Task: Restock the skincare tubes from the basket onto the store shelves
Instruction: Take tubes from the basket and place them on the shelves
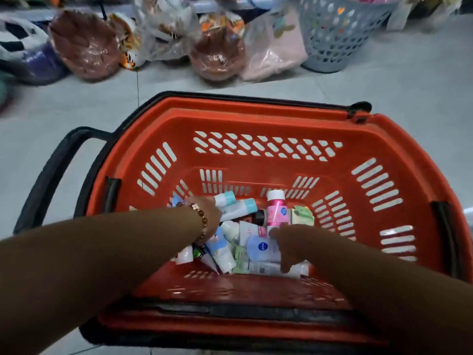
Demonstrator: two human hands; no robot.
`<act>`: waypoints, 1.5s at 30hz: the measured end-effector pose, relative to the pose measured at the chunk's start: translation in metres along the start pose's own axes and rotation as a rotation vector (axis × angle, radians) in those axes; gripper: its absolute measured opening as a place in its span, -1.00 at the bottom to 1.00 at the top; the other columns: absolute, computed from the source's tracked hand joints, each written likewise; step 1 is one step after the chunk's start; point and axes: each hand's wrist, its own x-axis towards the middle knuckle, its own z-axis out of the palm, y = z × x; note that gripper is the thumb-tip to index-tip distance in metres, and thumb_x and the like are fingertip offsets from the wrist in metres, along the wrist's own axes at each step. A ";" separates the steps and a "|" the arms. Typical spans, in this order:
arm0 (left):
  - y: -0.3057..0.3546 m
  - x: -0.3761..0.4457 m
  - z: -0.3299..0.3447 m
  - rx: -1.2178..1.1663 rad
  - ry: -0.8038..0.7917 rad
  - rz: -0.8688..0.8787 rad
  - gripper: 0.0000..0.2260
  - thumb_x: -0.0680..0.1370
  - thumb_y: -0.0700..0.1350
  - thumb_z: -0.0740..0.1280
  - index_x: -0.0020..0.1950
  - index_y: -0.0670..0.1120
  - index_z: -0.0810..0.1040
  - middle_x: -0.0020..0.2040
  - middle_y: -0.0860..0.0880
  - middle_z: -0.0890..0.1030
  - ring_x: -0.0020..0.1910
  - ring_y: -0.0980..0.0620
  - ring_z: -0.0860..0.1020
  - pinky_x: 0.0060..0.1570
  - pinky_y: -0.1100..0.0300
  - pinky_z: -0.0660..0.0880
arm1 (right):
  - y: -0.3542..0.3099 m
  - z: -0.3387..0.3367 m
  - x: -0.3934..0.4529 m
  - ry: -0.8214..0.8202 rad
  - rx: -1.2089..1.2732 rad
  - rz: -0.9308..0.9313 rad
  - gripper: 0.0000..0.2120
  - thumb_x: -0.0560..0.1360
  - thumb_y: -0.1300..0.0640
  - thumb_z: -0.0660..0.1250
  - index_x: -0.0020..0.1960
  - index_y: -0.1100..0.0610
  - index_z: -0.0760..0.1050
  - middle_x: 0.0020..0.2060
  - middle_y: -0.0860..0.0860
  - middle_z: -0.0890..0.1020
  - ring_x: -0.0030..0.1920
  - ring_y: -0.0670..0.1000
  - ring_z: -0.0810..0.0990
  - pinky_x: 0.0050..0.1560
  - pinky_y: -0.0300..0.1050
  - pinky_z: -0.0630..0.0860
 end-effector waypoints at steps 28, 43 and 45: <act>0.108 -0.251 -0.199 -2.093 0.055 0.599 -0.66 0.61 0.13 0.19 -0.05 -0.13 0.55 -0.25 -0.11 0.69 -0.34 -0.02 0.68 -0.32 0.02 0.64 | 0.090 0.060 -0.353 0.399 2.308 -0.362 -0.63 0.41 0.06 0.31 0.08 0.30 0.62 0.00 0.22 0.67 -0.19 0.16 0.69 -0.28 -0.09 0.61; 0.390 -0.365 -0.210 -1.791 -0.562 0.825 -0.69 0.54 -0.13 0.37 0.20 -0.29 0.55 -0.16 -0.25 0.63 -0.37 -0.09 0.60 -0.44 0.12 0.60 | 0.108 0.233 -0.494 1.099 2.876 -0.290 -0.76 0.50 0.13 0.27 0.05 0.30 0.47 -0.32 0.22 0.57 -0.46 0.12 0.57 -0.41 -0.15 0.57; 0.414 -0.374 -0.208 -1.687 -0.578 0.854 -0.62 0.52 -0.08 0.41 0.27 -0.25 0.54 -0.14 -0.22 0.60 -0.33 -0.07 0.57 -0.38 0.10 0.62 | 0.104 0.258 -0.506 1.170 2.943 -0.321 -0.68 0.49 0.07 0.29 0.11 0.30 0.44 -0.32 0.18 0.52 -0.49 0.10 0.51 -0.47 -0.17 0.51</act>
